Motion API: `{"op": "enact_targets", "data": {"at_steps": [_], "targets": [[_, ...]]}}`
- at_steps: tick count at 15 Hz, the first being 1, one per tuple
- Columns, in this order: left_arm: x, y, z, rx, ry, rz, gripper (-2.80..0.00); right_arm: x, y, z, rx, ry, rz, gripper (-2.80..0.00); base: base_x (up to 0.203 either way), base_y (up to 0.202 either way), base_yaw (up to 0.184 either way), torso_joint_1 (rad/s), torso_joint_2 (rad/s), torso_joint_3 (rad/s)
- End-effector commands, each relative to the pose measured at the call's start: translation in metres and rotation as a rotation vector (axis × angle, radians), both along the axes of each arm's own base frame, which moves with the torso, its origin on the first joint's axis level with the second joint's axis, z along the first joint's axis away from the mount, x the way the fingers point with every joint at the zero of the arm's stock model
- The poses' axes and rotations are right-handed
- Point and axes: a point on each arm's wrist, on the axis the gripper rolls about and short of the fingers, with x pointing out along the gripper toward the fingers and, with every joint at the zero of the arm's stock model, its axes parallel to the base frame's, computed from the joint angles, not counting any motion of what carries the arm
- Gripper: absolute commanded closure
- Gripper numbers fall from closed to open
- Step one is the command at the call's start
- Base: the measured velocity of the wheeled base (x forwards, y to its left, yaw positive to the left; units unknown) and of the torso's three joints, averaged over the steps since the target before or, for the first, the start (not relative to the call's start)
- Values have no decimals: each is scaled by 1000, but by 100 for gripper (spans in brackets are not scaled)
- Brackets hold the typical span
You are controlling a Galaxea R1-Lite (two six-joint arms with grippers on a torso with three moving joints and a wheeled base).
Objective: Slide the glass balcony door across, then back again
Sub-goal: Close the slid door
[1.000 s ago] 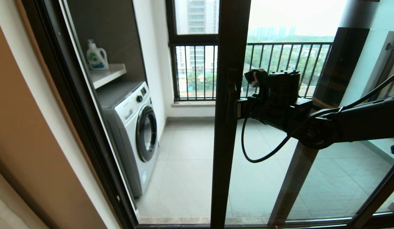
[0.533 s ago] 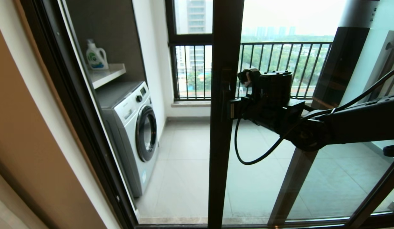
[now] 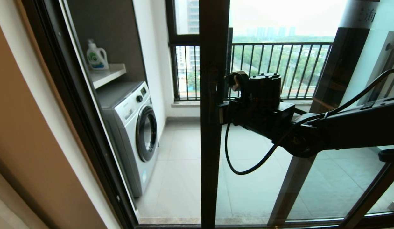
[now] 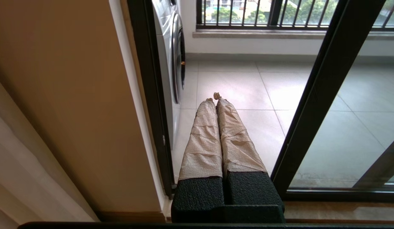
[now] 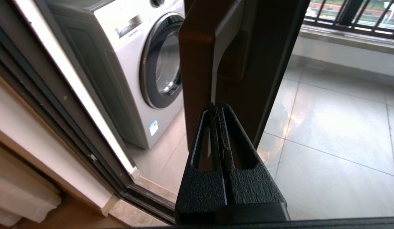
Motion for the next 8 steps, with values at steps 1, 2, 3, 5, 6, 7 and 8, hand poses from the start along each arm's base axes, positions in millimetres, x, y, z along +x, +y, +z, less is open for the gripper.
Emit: {"op": "enact_targets", "data": {"at_steps": [1,2,3,5,6,7,8], "targets": [[0,0,0,0,2,0,0,-1,3,-1,-2,1,-2,0,0,0,0,0,0,0],[0,0,0,0,2,0,0,-2,3,-1,-1,-1,-2,0,0,0,0,0,0,0],[0,0,0,0,1,0,0,-2,2,-2,-4,1,-13,0,0,0,0,0,0,0],[0,0,0,0,2,0,0,-2,-3,-4,-14,8,-39,0,0,0,0,0,0,0],[0,0,0,0,2,0,0,-3,-9,-3,-15,8,-52,0,0,0,0,0,0,0],[0,0,0,0,2,0,0,-4,-15,-1,-16,6,-62,0,0,0,0,0,0,0],[0,0,0,0,2,0,0,-6,-22,3,-14,3,-73,0,0,0,0,0,0,0]]}}
